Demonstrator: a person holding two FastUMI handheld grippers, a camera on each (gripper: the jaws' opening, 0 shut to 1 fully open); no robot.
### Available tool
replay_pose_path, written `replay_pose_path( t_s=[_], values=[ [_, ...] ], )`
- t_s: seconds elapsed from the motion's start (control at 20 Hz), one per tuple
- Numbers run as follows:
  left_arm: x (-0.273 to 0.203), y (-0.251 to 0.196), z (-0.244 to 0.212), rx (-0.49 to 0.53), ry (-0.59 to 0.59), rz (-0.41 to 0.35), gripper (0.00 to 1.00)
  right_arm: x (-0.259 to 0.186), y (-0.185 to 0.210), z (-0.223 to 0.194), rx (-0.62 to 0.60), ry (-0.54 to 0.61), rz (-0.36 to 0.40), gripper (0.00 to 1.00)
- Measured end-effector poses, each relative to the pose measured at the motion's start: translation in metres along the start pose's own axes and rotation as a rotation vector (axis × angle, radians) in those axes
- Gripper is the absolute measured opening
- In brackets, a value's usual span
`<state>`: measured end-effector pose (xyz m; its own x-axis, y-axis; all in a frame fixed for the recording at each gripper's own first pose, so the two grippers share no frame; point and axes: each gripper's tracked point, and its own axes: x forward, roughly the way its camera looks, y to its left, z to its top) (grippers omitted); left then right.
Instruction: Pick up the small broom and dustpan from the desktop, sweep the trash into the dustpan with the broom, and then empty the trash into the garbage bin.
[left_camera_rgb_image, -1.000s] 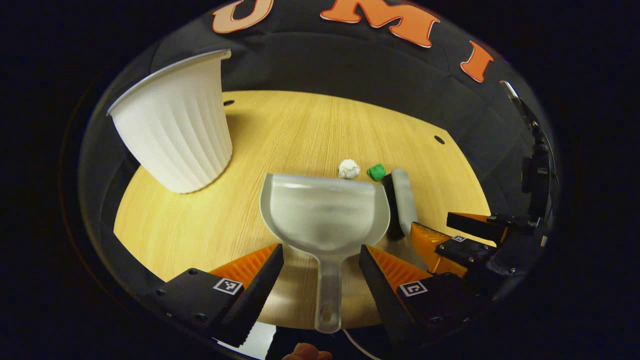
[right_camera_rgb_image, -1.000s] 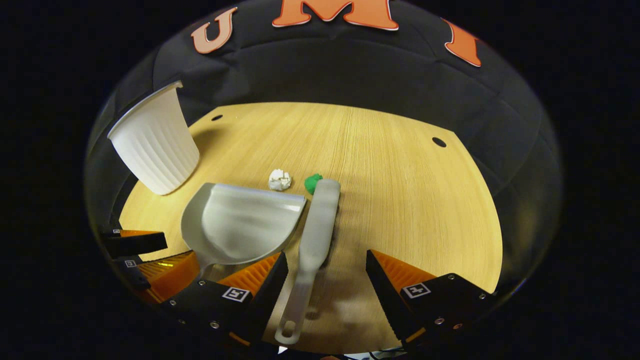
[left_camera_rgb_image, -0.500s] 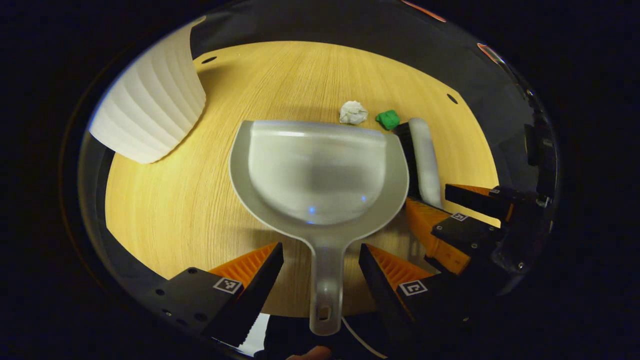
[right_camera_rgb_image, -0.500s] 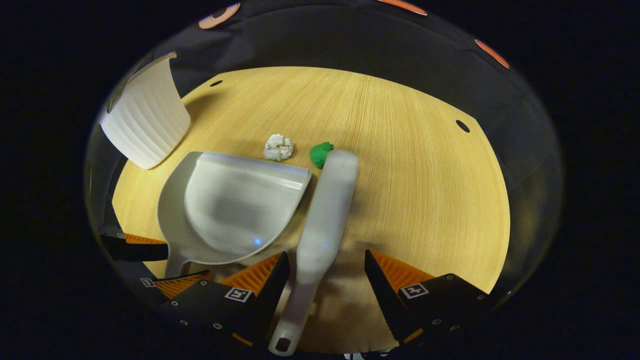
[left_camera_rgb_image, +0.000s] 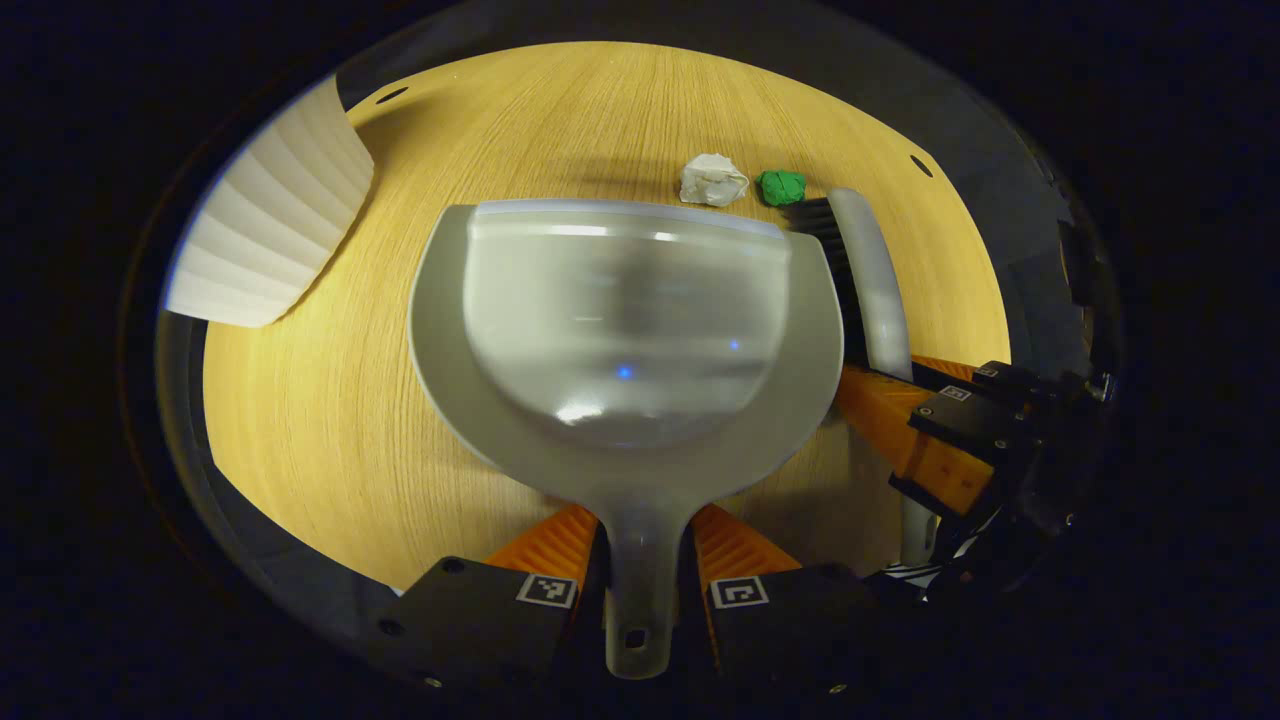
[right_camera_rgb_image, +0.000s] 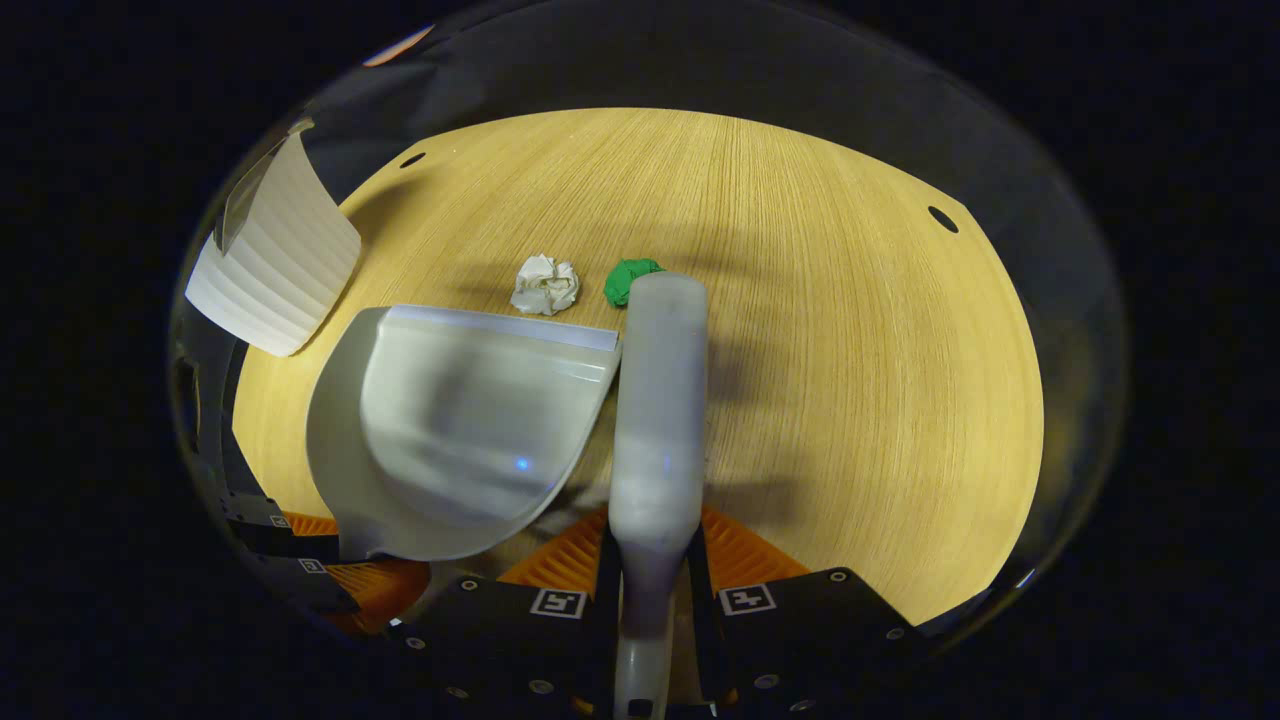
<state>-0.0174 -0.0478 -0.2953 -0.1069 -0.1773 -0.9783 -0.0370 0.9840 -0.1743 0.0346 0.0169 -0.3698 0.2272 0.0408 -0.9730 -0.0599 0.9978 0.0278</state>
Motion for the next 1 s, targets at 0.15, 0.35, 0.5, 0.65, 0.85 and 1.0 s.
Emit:
replay_pose_path(
  t_s=[0.15, 0.35, 0.5, 0.65, 0.85, 1.0],
  values=[
    [-0.002, 0.005, -0.002, 0.031, 0.019, -0.006, 0.27, -0.009, -0.01, 0.001, 0.03, 0.006, 0.003, 0.25],
    [-0.006, 0.011, 0.001, 0.098, 0.037, -0.017, 0.25, -0.01, -0.031, 0.019, 0.042, -0.009, 0.004, 0.22],
    [-0.009, 0.017, 0.006, 0.165, 0.046, -0.027, 0.23, -0.001, -0.046, 0.042, -0.027, -0.025, -0.013, 0.22],
    [-0.014, 0.029, 0.019, 0.246, 0.056, -0.03, 0.23, 0.007, -0.048, 0.064, -0.089, -0.028, -0.002, 0.22],
    [-0.013, 0.041, 0.019, 0.351, 0.079, -0.031, 0.23, 0.02, -0.045, 0.089, -0.188, -0.035, 0.019, 0.22],
    [-0.013, 0.052, 0.024, 0.473, 0.103, -0.031, 0.23, 0.023, -0.045, 0.108, -0.326, -0.04, 0.034, 0.22]
  ],
)
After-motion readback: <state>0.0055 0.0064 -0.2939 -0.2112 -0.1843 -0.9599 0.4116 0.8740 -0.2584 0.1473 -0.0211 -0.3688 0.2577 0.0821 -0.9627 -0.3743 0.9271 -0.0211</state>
